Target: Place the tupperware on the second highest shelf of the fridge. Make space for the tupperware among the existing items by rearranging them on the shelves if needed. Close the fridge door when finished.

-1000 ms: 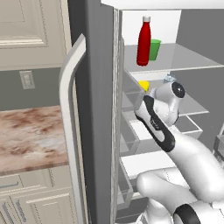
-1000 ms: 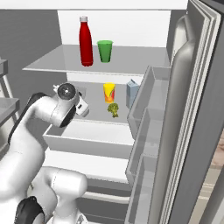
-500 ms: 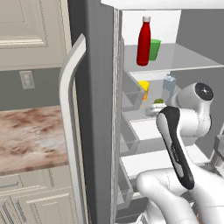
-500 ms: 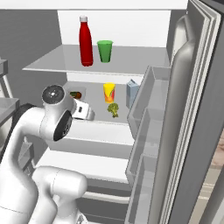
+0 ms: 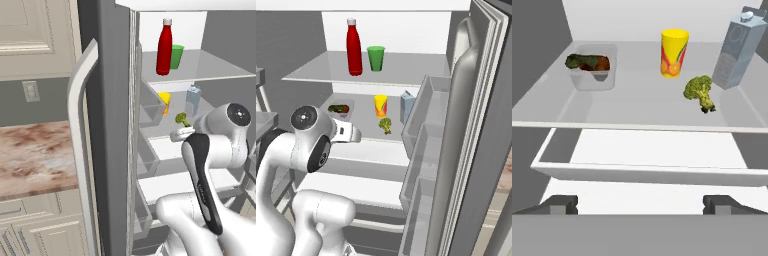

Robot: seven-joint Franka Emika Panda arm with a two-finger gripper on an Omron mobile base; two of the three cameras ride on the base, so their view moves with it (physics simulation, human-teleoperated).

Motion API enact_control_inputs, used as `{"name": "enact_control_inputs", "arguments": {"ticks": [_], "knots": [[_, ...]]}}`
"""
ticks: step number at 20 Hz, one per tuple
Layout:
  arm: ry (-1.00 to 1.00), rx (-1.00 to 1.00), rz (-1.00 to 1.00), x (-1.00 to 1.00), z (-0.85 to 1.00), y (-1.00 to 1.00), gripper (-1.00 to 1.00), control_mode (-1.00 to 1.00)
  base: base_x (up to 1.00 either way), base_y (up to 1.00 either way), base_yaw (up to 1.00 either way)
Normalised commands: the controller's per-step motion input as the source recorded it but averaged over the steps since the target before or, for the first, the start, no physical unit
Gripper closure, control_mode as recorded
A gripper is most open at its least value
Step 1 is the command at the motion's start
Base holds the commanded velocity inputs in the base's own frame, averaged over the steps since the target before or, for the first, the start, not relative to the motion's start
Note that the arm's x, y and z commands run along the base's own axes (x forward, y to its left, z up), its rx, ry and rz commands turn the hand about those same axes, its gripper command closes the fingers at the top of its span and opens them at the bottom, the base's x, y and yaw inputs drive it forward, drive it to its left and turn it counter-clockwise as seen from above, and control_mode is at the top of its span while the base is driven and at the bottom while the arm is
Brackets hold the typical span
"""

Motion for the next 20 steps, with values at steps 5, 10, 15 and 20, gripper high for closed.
{"name": "enact_control_inputs", "arguments": {"ticks": [5,10,15,20], "knots": [[0.00,0.00,0.00,0.00,0.00,0.00,-1.00,1.00,-0.34,-0.19,-0.13],[0.00,0.00,0.00,0.00,0.00,0.00,-1.00,1.00,-0.97,-0.46,-0.16],[0.00,0.00,0.00,0.00,0.00,0.00,-1.00,1.00,-0.75,-0.17,-0.03],[0.00,0.00,0.00,0.00,0.00,0.00,-1.00,1.00,0.05,0.01,0.00]]}}
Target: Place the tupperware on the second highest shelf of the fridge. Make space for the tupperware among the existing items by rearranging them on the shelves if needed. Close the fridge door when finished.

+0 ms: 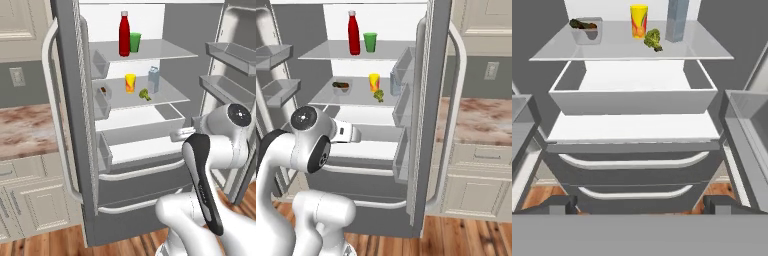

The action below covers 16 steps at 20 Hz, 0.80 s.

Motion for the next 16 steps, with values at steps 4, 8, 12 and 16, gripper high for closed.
{"name": "enact_control_inputs", "arguments": {"ticks": [4,8,12,16], "knots": [[0.00,0.00,0.00,0.00,0.00,0.00,-1.00,1.00,0.49,0.00,0.00],[0.00,0.00,0.00,0.00,0.00,0.00,-1.00,1.00,0.16,0.02,0.00],[0.00,0.00,0.00,0.00,0.00,0.00,-1.00,-1.00,0.00,0.04,0.00],[0.00,0.00,0.00,0.00,0.00,0.00,-1.00,-1.00,0.00,0.00,0.00]]}}
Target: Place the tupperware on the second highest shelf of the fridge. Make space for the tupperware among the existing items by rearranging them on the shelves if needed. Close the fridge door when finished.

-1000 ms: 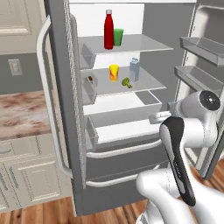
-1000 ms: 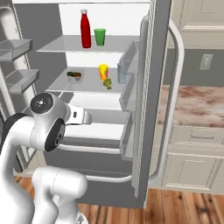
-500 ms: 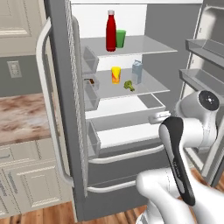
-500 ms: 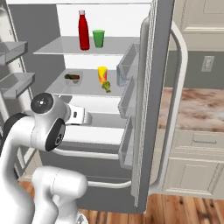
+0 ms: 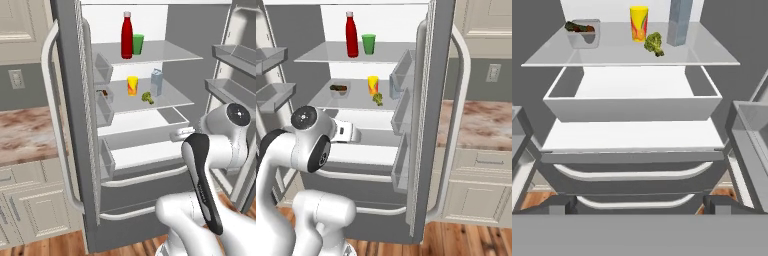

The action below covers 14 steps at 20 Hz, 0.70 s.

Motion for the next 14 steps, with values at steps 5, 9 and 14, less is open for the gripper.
{"name": "enact_control_inputs", "arguments": {"ticks": [5,9,14], "knots": [[0.00,0.00,0.01,-0.04,0.00,0.03,-1.00,-1.00,0.00,0.00,0.00],[-0.07,-0.11,0.14,-0.41,0.00,0.45,-1.00,-1.00,0.00,0.00,0.00],[-0.17,-0.21,0.25,-0.73,0.00,0.65,-1.00,-1.00,0.00,0.00,0.00]]}}
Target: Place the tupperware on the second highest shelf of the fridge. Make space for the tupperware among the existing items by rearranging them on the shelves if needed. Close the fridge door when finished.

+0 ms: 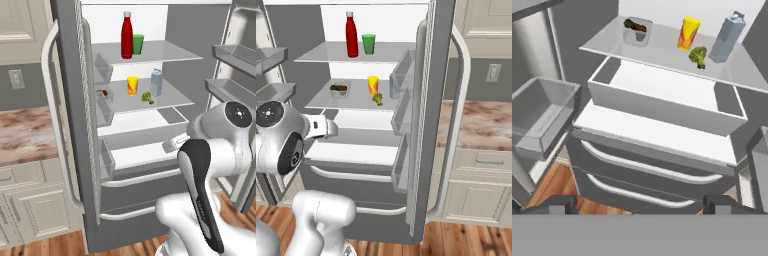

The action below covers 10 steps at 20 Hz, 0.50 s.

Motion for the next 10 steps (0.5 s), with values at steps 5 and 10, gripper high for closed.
{"name": "enact_control_inputs", "arguments": {"ticks": [5,10], "knots": [[-0.13,-0.36,0.27,-0.87,-0.07,0.93,-1.00,-1.00,0.00,0.00,0.00],[-0.08,-0.48,0.27,-0.70,-0.18,1.00,-1.00,-1.00,0.00,0.00,0.00]]}}
